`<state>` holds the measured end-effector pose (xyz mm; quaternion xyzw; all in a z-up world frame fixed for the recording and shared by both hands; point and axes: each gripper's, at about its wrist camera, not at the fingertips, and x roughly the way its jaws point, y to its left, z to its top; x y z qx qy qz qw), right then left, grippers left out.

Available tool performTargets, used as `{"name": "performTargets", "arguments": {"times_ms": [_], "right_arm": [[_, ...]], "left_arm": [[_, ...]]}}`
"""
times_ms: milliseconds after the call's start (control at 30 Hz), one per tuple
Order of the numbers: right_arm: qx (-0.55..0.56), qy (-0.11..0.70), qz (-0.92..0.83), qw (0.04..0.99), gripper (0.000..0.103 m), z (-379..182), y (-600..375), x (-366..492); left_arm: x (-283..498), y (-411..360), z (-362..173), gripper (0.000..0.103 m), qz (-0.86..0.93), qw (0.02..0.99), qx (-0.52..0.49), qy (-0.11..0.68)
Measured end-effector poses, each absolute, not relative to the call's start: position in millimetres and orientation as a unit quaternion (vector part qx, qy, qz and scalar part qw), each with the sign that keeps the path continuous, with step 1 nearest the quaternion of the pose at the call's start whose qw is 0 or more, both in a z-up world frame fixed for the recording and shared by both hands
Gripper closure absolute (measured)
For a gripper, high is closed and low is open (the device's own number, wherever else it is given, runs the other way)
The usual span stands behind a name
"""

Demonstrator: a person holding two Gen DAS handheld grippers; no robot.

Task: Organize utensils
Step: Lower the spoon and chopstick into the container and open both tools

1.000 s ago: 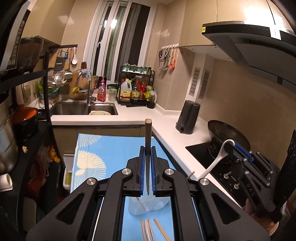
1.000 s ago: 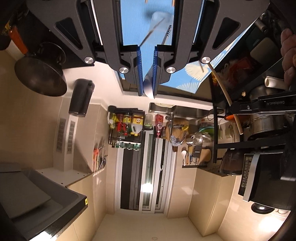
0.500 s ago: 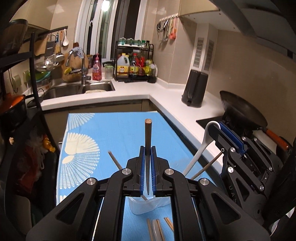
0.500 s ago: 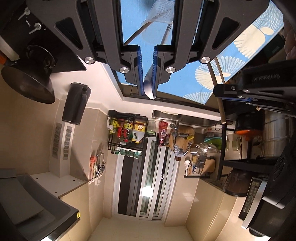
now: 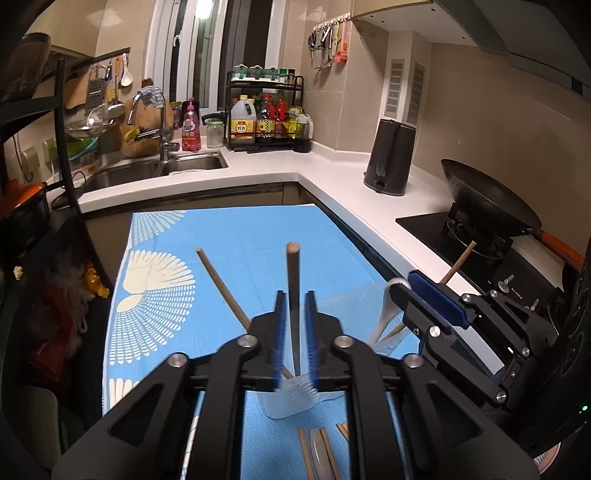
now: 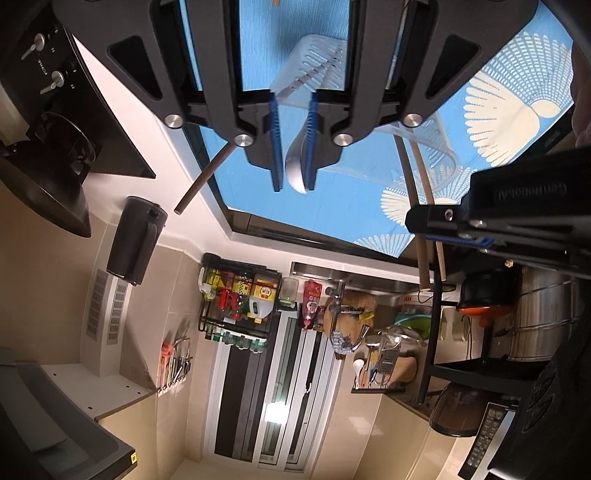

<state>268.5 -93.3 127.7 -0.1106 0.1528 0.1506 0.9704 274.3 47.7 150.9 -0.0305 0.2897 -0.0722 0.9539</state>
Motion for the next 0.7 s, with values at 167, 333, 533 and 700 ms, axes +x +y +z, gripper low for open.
{"name": "performTargets", "arguments": {"times_ms": [167, 333, 533, 700], "right_arm": [[-0.113, 0.150, 0.142, 0.972, 0.070, 141.8, -96.3, 258.6], [-0.106, 0.134, 0.130, 0.977, 0.070, 162.8, -105.8, 236.3], [-0.092, 0.105, 0.121, 0.983, 0.070, 191.1, -123.6, 193.6], [-0.065, 0.093, 0.123, 0.986, 0.070, 204.3, -145.0, 152.2]], "left_arm": [[260.4, 51.1, 166.9, 0.054, -0.060, 0.960, -0.033, 0.272], [236.7, 53.7, 189.3, 0.047, -0.046, 0.967, -0.031, 0.249], [201.0, 60.4, 210.5, 0.045, -0.033, 0.973, -0.037, 0.225], [164.7, 65.6, 210.5, 0.045, -0.031, 0.974, -0.046, 0.217]]}}
